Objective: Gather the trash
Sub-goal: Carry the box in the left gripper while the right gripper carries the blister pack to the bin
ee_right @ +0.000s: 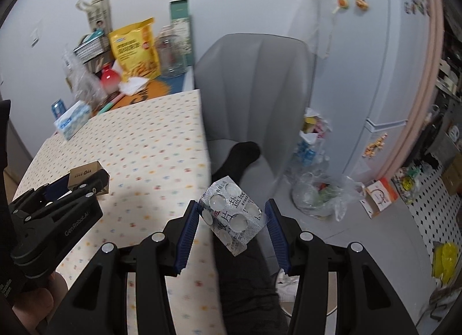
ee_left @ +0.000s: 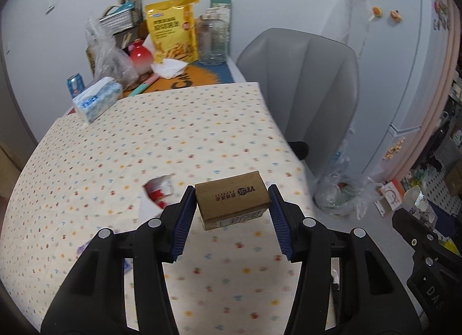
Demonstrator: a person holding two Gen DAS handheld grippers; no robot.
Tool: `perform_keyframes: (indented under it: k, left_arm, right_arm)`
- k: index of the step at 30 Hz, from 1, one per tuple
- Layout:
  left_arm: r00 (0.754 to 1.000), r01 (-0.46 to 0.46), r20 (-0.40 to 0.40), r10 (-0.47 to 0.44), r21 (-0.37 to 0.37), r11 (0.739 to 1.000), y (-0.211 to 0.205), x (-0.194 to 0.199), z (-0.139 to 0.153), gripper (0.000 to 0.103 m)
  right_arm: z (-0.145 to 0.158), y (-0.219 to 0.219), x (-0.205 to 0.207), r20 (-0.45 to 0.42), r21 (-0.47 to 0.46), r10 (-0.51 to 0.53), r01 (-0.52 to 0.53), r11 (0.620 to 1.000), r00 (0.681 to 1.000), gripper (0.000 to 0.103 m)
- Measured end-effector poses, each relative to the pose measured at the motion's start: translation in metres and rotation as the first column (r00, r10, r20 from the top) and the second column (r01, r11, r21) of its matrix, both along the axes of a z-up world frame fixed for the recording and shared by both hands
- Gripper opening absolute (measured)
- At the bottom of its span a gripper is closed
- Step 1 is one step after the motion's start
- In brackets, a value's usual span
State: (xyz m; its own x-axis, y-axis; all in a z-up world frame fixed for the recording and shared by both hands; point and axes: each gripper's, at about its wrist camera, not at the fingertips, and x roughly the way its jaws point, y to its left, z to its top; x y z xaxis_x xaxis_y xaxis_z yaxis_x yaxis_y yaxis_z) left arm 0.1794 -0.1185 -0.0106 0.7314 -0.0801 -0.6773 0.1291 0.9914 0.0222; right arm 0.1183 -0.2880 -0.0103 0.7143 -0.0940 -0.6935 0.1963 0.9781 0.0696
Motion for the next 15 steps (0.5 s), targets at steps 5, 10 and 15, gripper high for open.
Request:
perform_keyframes:
  k: [5,10,15]
  left_arm:
    - [0.998,0.06,-0.002,-0.06,0.017,0.998,-0.041,-0.007,-0.002,0.051]
    - [0.993,0.115,-0.012,-0.114,0.037,0.993,-0.079,-0.013,-0.007,0.051]
    - [0.987,0.161,-0.022,-0.16,0.053,0.986,-0.113,-0.019,-0.013,0.051]
  right_arm:
    - [-0.005,-0.038,-0.012,-0.002,0.012,-0.057,0.057,0.998,0.998,0.047]
    - [-0.013,-0.073,-0.026,-0.009,0.03,-0.108,0.109,0.994,0.994,0.047]
    - [-0.024,-0.112,-0.039,-0.021,0.052,-0.167,0.167,0.985,0.986,0.048]
